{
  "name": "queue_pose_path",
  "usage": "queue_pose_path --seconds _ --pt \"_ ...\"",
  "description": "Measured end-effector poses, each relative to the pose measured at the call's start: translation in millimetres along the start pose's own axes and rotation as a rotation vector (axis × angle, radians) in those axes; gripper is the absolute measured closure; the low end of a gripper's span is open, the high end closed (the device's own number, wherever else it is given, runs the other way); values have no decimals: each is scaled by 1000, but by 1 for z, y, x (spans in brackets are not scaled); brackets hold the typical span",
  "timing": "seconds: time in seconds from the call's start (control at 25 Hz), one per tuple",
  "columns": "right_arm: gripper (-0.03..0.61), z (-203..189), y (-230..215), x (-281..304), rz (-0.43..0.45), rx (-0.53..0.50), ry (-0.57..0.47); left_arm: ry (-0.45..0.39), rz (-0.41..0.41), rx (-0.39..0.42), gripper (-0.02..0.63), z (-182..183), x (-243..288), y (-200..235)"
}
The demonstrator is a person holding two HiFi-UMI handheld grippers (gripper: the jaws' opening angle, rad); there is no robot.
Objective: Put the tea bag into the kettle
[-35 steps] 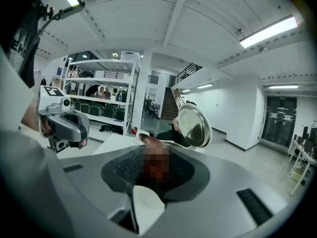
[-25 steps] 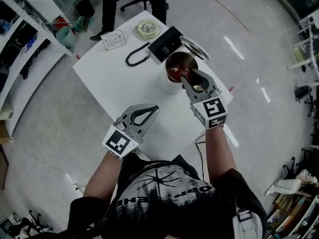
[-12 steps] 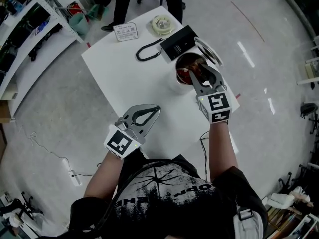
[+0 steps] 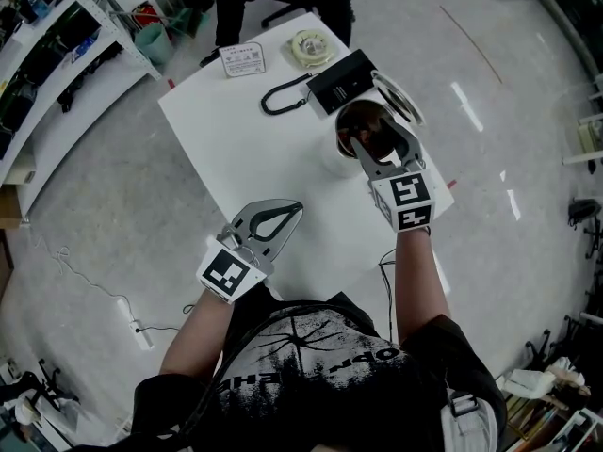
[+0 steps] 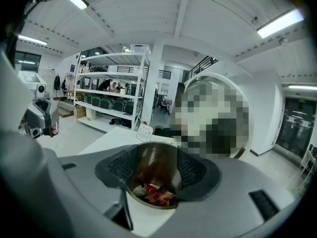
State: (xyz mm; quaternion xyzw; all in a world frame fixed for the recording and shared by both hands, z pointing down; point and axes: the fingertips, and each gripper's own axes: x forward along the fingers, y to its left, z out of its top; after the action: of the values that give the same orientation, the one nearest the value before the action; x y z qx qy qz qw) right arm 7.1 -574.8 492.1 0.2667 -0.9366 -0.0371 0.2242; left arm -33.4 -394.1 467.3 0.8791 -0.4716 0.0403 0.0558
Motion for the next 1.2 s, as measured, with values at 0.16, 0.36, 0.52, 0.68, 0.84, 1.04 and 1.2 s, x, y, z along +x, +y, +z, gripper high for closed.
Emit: queue_pose_path --seconds 0.16,0.36,0.52,0.68,0.84,1.04,1.2 --pt "334 3 3 -3 1 1 -19 -3 7 3 601 2 -2 1" --pt "336 13 6 -15 -25 -37 -59 -15 6 3 601 6 -8 0" --pt "349 19 10 -28 -45 -40 -89 -25 -7 9 601 9 -10 -5" --pt "459 24 13 -45 -68 -8 -130 -44 -20 20 601 14 -15 -9" --pt "531 26 21 -62 -86 23 -154 -68 -43 32 601 21 -21 -11" --pt "568 26 39 -81 -125 21 -143 -94 -104 19 601 27 -30 -12" --pt "568 24 57 -101 -158 50 -142 -91 -182 22 601 28 -36 -17"
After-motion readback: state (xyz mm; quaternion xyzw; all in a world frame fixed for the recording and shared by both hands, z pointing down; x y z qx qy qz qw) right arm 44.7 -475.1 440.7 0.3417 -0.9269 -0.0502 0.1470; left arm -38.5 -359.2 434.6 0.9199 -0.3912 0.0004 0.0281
